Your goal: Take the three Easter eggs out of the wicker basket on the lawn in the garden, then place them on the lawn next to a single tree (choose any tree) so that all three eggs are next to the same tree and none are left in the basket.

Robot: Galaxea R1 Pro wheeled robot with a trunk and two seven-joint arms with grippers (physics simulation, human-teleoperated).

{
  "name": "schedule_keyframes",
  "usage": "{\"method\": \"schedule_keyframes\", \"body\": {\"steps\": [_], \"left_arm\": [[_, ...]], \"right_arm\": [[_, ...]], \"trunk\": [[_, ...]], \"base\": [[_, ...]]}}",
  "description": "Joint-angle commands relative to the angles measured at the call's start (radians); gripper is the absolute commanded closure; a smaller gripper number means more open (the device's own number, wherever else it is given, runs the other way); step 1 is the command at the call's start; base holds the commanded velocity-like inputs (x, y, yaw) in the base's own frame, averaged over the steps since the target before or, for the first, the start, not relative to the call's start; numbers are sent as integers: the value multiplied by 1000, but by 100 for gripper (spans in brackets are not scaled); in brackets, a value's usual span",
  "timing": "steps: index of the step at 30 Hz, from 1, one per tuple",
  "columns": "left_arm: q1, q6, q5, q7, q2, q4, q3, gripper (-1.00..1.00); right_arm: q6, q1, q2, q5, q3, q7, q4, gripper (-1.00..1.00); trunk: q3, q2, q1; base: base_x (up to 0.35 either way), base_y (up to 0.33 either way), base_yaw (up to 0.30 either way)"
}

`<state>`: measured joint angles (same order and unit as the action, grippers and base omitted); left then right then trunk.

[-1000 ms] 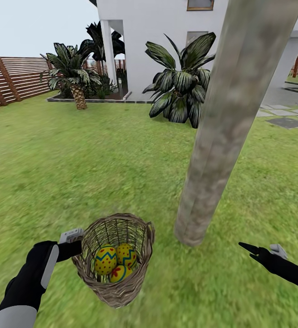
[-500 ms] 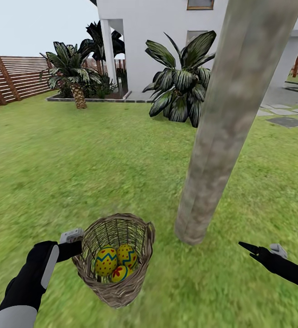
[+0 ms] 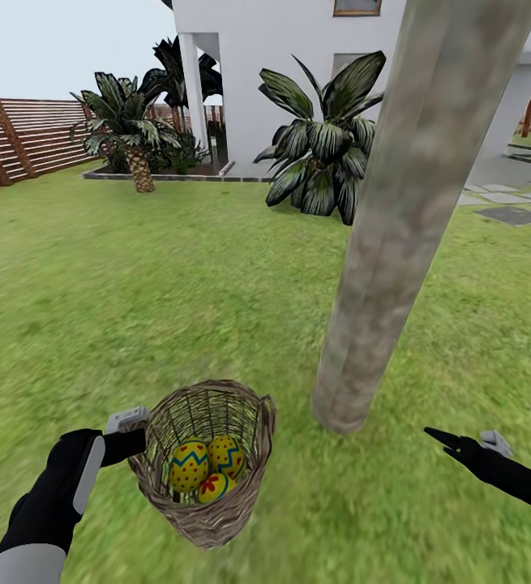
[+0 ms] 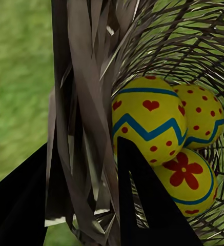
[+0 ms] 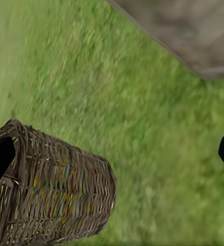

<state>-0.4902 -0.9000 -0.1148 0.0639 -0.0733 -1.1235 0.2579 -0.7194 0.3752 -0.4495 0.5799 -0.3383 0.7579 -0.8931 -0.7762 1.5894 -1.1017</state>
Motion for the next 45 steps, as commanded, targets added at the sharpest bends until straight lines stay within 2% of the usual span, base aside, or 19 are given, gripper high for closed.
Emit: {"method": "schedule_keyframes", "body": {"steps": [1,45], "left_arm": [[-1,-5,-16,1,0,-1,1,100],[-1,-4,-16,1,1,1,1,100]], "right_arm": [[-6,1,0,3,-1,1,0,-100],[-6,1,0,4,-1,1,-1,-100]], "trunk": [[-4,8,-4],[-142,316,-173]], "base": [[0,0,0],[0,0,0]]}}
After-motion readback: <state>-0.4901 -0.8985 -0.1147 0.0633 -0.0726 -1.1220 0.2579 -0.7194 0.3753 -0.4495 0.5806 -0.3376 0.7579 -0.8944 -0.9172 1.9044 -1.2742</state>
